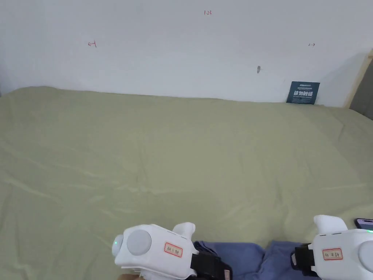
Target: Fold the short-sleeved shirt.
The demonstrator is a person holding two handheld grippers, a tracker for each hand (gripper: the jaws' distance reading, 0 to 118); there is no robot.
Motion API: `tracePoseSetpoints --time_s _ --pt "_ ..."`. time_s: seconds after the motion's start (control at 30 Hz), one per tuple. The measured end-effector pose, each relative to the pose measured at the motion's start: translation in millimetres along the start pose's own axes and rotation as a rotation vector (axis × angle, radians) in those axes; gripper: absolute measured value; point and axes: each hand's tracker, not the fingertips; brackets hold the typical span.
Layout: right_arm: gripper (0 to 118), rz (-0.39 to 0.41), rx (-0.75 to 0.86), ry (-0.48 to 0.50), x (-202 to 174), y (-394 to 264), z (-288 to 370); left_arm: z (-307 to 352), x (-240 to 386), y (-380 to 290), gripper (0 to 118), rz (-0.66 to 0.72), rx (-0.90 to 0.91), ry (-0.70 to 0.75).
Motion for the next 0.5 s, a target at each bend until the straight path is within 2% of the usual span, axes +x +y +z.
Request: tracePoseSetpoints --time_s 0.03,0.07,0.13,0.17,0.2,0.23,0.27,0.33,0.4,0.5 --pt "0 -0.002 -0.001 0.002 2.1 0.6 -0.3 -3.5 -2.5 -3.2 90 0.019 0.003 -0.012" --pt "0 -0.007 -0.004 0.003 3.8 1.3 -0.3 0.5 -4.2 -8.0 97 0.045 0.028 -0.027" --pt "0 -0.010 -0.003 0.001 5.1 1.8 0.6 13.8 -7.8 -12.7 86 0.072 0.105 -0.087" --pt "0 -0.009 -0.002 -0.002 5.4 1.6 1.2 23.2 -9.8 -16.1 73 0.099 0.157 -0.090" --pt "0 -0.008 -0.002 -0.005 5.6 1.6 1.5 31.4 -12.1 -18.8 48 0.114 0.203 -0.097" --pt "0 -0.008 -0.001 -0.006 6.3 1.3 1.7 40.2 -15.5 -22.2 4 0.130 0.251 -0.111" --pt "0 -0.009 0.000 -0.006 6.8 1.0 2.3 45.4 -15.8 -23.8 1 0.136 0.281 -0.124" --pt "0 -0.007 -0.001 0.000 7.0 0.6 4.6 52.6 -25.6 -29.5 1 0.168 0.326 -0.177" --pt "0 -0.004 0.010 0.001 5.7 0.0 9.3 45.5 -31.9 -29.6 1 0.211 0.312 -0.194" --pt "0 -0.003 0.030 0.006 5.2 0.8 16.7 16.1 -31.5 -28.2 1 0.198 0.233 -0.185"
